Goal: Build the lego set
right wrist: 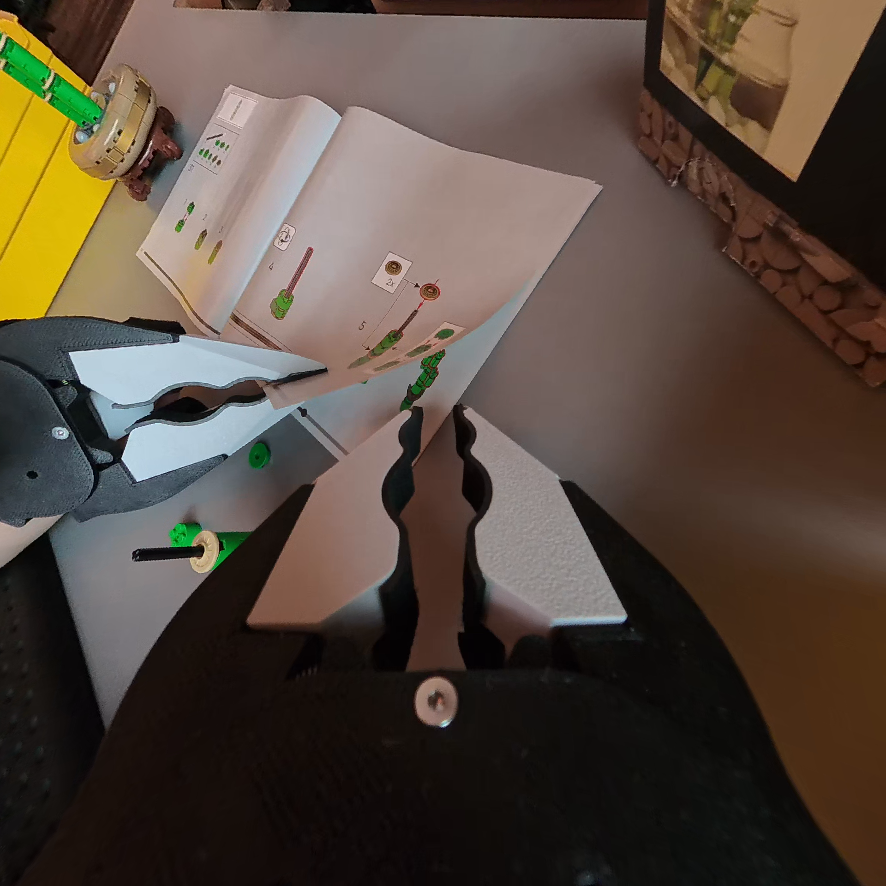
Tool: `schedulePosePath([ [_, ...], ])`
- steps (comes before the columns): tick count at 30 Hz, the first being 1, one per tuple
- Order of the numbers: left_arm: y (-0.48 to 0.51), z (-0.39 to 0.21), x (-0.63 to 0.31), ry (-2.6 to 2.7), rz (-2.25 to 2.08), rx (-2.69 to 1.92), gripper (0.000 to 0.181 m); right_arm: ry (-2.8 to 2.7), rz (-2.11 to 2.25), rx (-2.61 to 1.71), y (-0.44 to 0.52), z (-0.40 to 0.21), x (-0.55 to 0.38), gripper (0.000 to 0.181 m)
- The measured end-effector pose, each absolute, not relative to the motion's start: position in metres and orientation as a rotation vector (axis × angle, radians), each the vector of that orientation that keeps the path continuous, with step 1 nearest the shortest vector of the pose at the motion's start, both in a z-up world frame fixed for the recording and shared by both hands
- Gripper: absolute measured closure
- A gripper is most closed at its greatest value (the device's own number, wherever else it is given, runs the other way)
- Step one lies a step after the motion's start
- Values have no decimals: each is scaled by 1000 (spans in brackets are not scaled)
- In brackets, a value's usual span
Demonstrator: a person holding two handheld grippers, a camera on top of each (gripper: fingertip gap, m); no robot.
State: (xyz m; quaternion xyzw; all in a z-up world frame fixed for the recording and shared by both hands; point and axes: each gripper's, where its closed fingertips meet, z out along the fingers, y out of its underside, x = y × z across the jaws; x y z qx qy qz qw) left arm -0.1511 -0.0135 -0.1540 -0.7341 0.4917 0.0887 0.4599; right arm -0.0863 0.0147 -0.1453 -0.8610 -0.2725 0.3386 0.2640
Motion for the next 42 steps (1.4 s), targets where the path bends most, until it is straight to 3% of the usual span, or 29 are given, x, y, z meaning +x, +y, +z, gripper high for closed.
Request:
schedulePosePath([
  [1, -14, -154, -151, 1208, 213, -1809, 181, -738, 918, -2327, 14, -145, -87, 169],
  [29, -7, -130, -155, 1083, 147, -1803, 181, -744, 954, -2322, 13, -145, -92, 167],
  [36, 5, -80, -211, 774, 31, -1844, 181, -769, 947, -2342, 11, -153, -97, 167],
  [42, 2, -74, -277, 511, -169, -1942, 181, -818, 935, -2359, 8, -159, -106, 167],
])
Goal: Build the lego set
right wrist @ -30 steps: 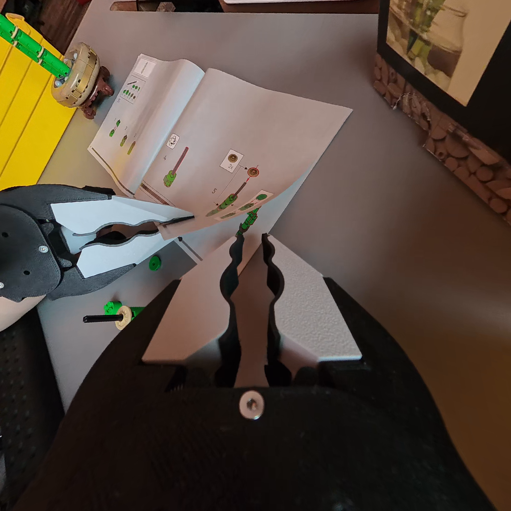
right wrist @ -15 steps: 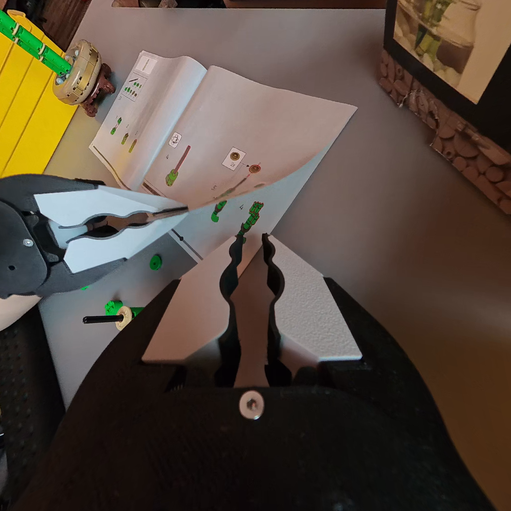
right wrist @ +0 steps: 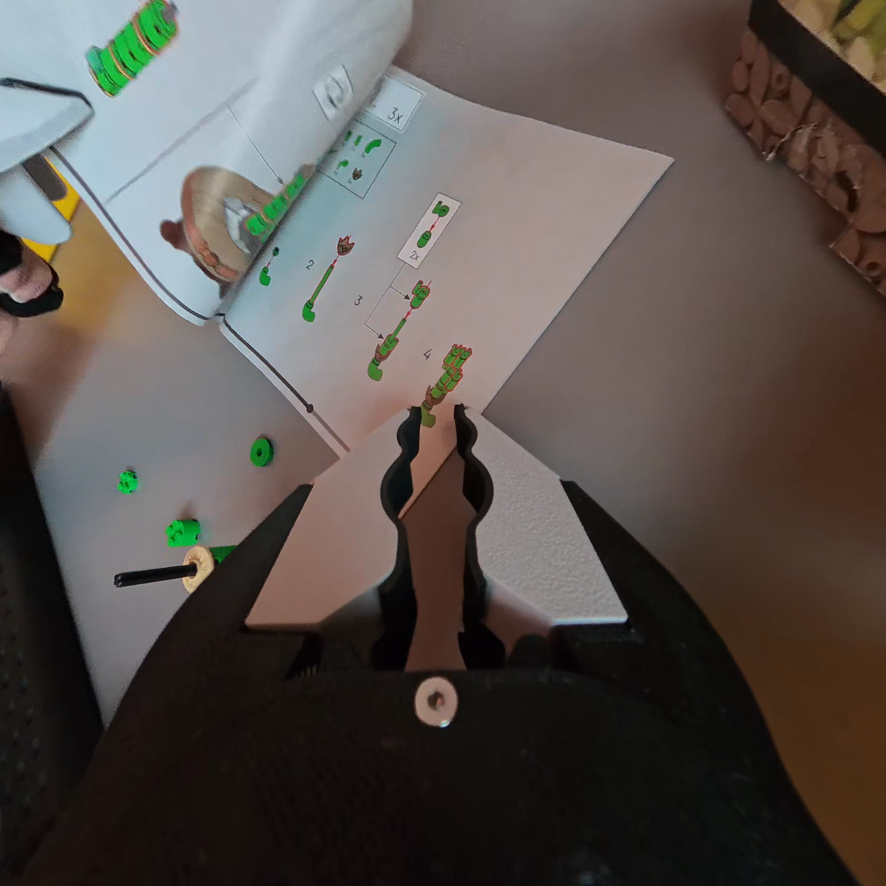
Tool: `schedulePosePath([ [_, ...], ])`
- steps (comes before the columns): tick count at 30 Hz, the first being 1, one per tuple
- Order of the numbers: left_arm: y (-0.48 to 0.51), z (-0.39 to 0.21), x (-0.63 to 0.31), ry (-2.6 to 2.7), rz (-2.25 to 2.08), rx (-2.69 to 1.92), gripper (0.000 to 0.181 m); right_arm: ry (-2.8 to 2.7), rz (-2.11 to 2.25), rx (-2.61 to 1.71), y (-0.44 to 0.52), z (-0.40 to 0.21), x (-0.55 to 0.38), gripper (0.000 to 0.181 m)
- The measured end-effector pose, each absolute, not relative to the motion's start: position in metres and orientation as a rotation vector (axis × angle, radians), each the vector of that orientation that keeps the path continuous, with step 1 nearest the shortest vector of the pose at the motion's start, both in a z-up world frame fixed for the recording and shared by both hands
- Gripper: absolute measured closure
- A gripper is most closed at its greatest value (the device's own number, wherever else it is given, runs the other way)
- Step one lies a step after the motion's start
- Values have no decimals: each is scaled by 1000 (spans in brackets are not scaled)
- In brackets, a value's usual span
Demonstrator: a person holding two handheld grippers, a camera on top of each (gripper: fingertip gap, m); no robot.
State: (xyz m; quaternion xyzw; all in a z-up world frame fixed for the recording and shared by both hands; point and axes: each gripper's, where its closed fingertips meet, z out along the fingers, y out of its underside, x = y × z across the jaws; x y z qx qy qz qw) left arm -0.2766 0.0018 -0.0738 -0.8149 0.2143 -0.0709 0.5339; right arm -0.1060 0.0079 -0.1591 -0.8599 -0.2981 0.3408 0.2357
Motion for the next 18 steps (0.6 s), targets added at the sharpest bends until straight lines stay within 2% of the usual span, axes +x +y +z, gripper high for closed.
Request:
schedulePosePath([
  [14, -29, -140, -370, 254, -187, -2196, 181, -884, 812, -2370, 4, -144, -101, 167],
  [18, -37, -154, -380, 239, -166, -2250, 181, -889, 720, -2273, 0, -86, -100, 167],
])
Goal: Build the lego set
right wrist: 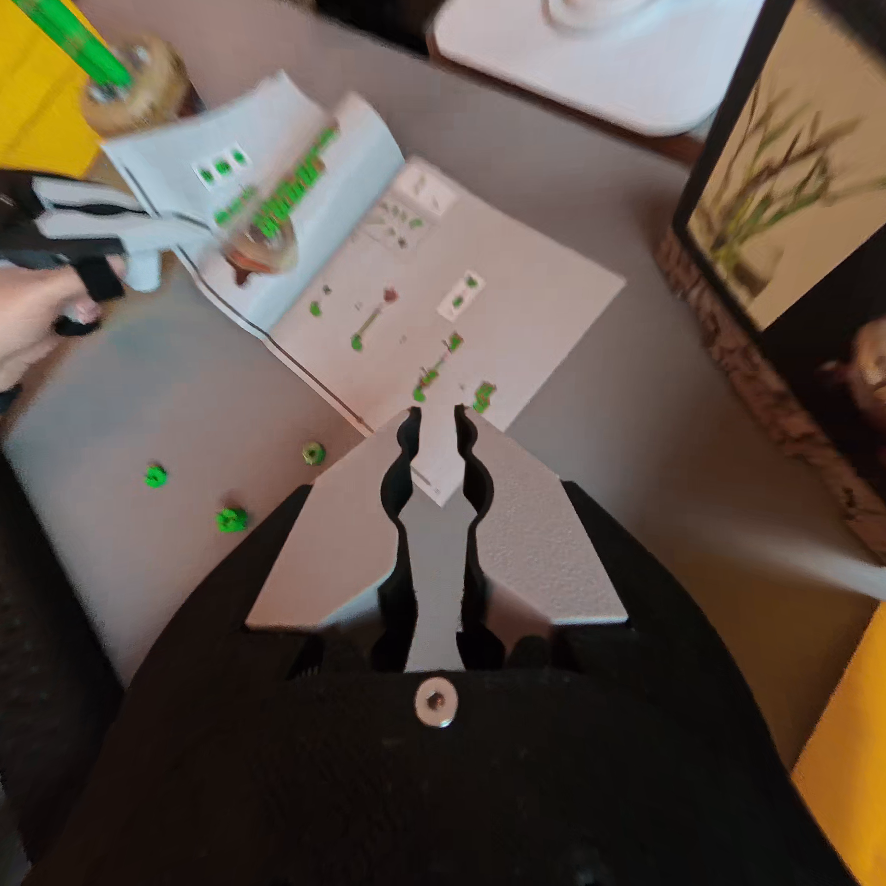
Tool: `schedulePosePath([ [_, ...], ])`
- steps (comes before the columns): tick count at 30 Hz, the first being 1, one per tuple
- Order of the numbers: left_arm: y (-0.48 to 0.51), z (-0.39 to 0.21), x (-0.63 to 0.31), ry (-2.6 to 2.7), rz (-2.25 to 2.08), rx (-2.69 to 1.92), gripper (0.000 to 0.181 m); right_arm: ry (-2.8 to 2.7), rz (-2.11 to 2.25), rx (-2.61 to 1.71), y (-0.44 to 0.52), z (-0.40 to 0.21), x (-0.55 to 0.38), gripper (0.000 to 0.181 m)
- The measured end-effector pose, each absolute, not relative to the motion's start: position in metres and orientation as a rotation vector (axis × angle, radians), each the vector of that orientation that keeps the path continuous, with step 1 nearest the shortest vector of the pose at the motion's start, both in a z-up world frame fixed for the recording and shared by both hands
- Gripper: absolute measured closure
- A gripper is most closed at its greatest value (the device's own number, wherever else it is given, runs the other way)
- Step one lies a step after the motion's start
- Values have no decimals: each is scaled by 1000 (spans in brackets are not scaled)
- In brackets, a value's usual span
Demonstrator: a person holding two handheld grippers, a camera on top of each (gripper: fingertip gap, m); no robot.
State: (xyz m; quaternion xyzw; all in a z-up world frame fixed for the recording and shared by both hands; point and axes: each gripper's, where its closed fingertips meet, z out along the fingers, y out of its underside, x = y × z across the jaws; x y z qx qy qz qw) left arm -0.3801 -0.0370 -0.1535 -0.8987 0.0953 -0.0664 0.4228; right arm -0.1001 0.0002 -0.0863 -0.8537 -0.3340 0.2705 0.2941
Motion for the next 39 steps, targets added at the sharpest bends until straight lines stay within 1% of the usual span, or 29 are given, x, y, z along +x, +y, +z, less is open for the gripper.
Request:
schedulePosePath([
  [5, -46, -163, -390, 228, -161, -2290, 181, -892, 853, -2016, -20, -6, -153, 165],
  [8, -49, -163, -395, 193, -213, -2294, 180, -896, 1131, -1979, -46, 9, -214, 159],
  [9, -50, -163, -396, 182, -231, -2293, 180, -894, 1265, -1986, -55, 7, -238, 157],
  [10, -50, -163, -398, 169, -245, -2289, 179, -897, 1408, -1995, -63, 0, -262, 160],
  [12, -50, -163, -399, 140, -279, -2279, 179, -874, 1627, -2092, -70, -32, -302, 181],
  [15, -51, -162, -399, 112, -321, -2271, 176, -861, 1518, -2369, -70, -108, -329, 181],
  [17, -51, -160, -400, 103, -333, -2267, 172, -912, 1338, -2456, -67, -136, -329, 181],
  [19, -52, -158, -403, 95, -339, -2257, 171, -864, 1300, -2449, -58, -135, -331, 181],
  [22, -52, -158, -407, 75, -365, -2259, 171, -756, 1367, -2454, -47, -132, -329, 181],
  [28, -58, -156, -416, 50, -418, -2293, 168, -749, 1319, -2578, -43, -164, -317, 181],
  [32, -59, -124, -449, -14, -309, -2179, 174, -719, 1410, -2565, -44, -165, -319, 181],
  [34, -59, -108, -464, -29, -230, -2117, 181, -722, 1419, -2558, -44, -165, -319, 181],
  [35, -60, -104, -465, -19, -216, -2101, 181, -723, 1420, -2555, -44, -165, -319, 181],
  [37, -60, -108, -450, 40, -261, -2128, 181, -726, 1420, -2552, -44, -165, -319, 181],
  [39, -61, -129, -433, 117, -297, -2223, 181, -727, 1418, -2553, -44, -165, -319, 181],
])
